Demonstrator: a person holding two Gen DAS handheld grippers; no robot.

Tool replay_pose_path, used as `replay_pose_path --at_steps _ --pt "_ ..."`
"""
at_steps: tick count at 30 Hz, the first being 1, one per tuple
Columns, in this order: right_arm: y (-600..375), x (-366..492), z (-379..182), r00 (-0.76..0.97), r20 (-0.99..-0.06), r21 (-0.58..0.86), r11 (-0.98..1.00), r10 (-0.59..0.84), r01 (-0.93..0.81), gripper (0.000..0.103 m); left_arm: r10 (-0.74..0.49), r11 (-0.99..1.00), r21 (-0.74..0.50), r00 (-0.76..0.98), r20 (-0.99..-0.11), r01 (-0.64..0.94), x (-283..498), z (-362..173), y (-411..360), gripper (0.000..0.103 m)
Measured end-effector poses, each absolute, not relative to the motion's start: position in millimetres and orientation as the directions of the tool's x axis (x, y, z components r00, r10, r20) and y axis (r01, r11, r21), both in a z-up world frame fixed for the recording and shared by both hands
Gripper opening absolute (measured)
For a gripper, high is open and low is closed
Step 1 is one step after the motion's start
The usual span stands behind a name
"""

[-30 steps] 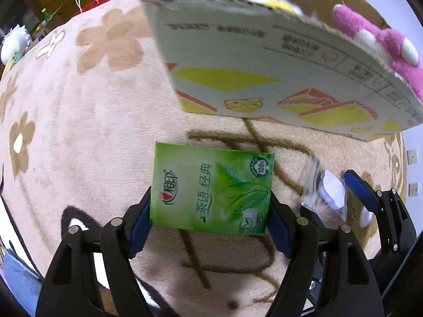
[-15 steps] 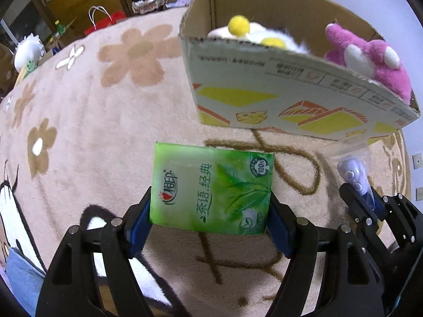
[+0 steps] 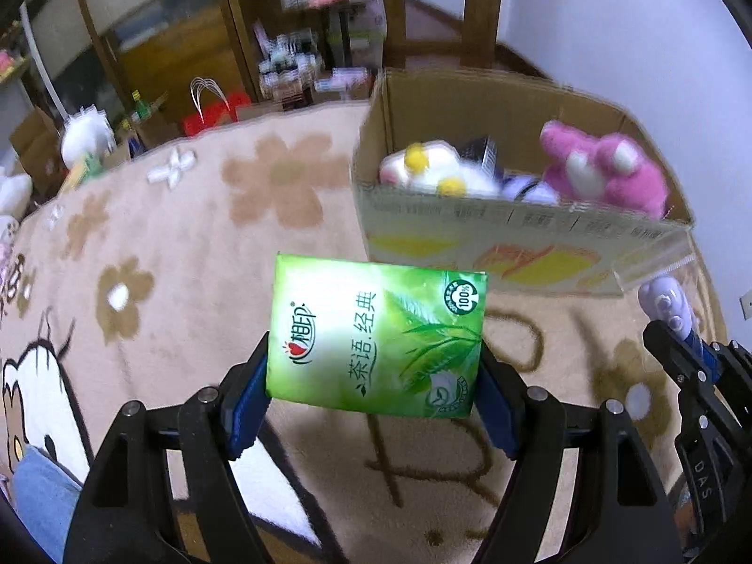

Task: Organize soft objects
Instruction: 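Carry the green tissue pack over the box with the left tool while the right tool carries the bag there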

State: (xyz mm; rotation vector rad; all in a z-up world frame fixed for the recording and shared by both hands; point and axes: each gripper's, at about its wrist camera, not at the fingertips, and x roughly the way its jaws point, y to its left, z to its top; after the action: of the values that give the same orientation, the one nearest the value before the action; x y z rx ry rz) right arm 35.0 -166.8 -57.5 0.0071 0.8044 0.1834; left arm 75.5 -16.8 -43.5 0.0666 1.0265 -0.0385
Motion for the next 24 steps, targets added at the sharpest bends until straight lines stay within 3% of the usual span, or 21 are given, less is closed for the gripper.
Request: replay_pose_path --at_steps 10,24 --pt "-168 29 -19 0.787 -0.607 0.037 0.993 0.115 -0.116 0.011 -0.014 0.997 0.043 0.719 -0.695 0.06 65 1 -10 0.075" --pt "-179 50 2 0.845 -0.533 0.024 0.999 0.04 -0.033 0.012 0.003 0.994 0.089 0.813 -0.582 0.061 79 12 -13 0.075"
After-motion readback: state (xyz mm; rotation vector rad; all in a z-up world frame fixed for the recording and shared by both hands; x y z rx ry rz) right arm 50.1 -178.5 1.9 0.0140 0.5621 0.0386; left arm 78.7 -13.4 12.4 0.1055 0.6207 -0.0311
